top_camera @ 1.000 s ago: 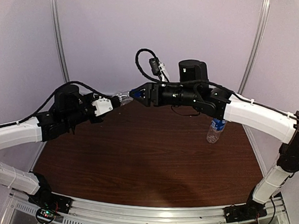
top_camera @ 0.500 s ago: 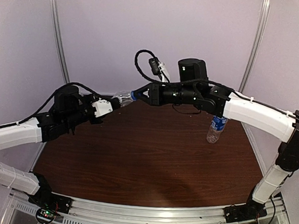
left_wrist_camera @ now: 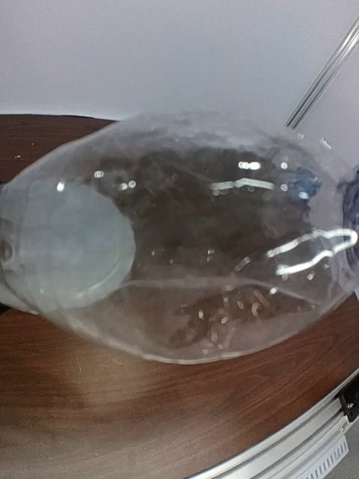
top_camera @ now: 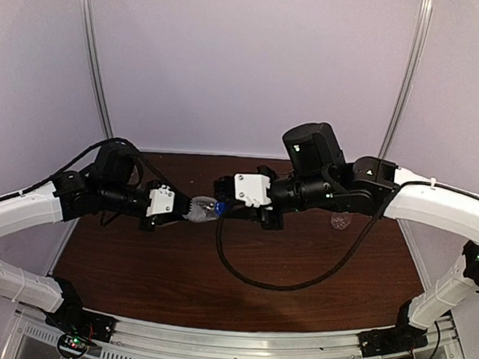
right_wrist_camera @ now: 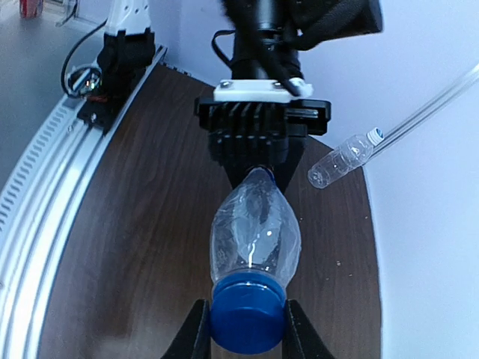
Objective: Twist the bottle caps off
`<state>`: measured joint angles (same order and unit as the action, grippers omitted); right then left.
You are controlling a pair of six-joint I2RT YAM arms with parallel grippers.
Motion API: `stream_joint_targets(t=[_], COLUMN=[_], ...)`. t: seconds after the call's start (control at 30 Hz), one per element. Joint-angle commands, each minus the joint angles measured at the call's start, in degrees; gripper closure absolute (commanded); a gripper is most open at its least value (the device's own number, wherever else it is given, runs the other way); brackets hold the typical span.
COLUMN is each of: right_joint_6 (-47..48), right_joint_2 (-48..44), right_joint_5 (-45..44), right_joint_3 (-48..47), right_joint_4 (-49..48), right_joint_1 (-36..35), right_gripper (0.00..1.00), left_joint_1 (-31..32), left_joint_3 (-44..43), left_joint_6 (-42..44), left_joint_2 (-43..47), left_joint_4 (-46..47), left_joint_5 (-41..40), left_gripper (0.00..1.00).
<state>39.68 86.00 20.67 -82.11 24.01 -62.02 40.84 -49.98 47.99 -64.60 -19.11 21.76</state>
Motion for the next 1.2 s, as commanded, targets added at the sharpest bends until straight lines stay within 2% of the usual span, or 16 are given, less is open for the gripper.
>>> stream_joint_targets(t=[0.0,0.13,0.23,0.27,0.37,0.43,0.47,0.5,0.6,0.67,0.77,0.83,0.93,0.97,1.03,1.17], right_joint_6=[20.88,27.86,27.93,27.01,23.85,21.0,19.11,17.15,9.73,0.19,-24.74,-43.95,-66.45,-69.72,-71.06,-71.91], right_joint_2=[-0.39,-1.41,-1.17,-0.98,-0.69,-0.78,-0.88,-1.18,-2.63,-3.62,-3.48,-1.65,1.62,2.38,3.47,4.93], right_joint_5=[-8.66,-14.29,-14.2,-13.73,-13.45,-13.46,-13.72,-13.87,-13.32,-11.29,-1.53,3.73,7.69,6.48,4.5,4.61], right_joint_3=[-0.92,0.78,1.58,1.93,3.29,3.75,3.74,3.74,4.06,4.06,2.01,-0.06,-1.2,-1.06,-1.51,-2.19], right_joint_4=[4.04,2.25,0.27,-0.95,-5.17,-7.59,-8.62,-9.59,-12.76,-15.58,-18.82,-21.13,-23.69,-23.62,-22.09,-23.13], right_joint_1=[-3.45,-4.53,-4.98,-5.2,-5.6,-5.7,-5.71,-5.71,-5.59,-4.42,0.81,5.49,11.21,11.71,11.6,10.69], right_gripper=[1.0,1.0,1.0,0.94,0.5,0.26,0.05,0.01,0.0,0.0,0.0,0.0,0.12,0.14,0.09,0.09], left_joint_1=[-0.5,-0.5,-0.5,-0.5,-0.5,-0.52,-0.5,-0.52,-0.51,-0.52,-0.51,-0.5,-0.5,-0.5,-0.5,-0.5], left_joint_3=[-1.79,-1.27,-1.18,-1.18,-1.09,-1.09,-1.02,-0.96,0.05,1.44,2.81,3.52,5.26,6.17,7.11,6.81], left_joint_6=[2.25,2.4,1.87,1.28,-0.03,-0.14,-0.15,-0.16,-1.99,-5.39,-9.88,-9.9,-5.22,-3.65,-1.99,-1.07], left_joint_2=[-0.79,-0.61,-0.62,-0.55,-0.31,-0.18,-0.13,-0.03,0.55,1.13,1.46,1.26,1.05,0.95,0.81,0.5], left_joint_4=[-8.42,-8.84,-7.89,-6.77,-4.17,-3.57,-3.5,-3.48,-1.07,3.65,12.78,18.17,26.39,28.56,32.2,31.93], left_joint_5=[4.28,4.11,4.17,3.92,2.98,2.62,2.42,2.18,0.15,-4.06,-12.56,-18.76,-25.24,-26.43,-28.34,-28.92], left_gripper=[0.92,0.92,0.92,0.92,0.92,0.92,0.92,0.92,0.93,0.92,0.89,0.89,0.89,0.89,0.89,0.89])
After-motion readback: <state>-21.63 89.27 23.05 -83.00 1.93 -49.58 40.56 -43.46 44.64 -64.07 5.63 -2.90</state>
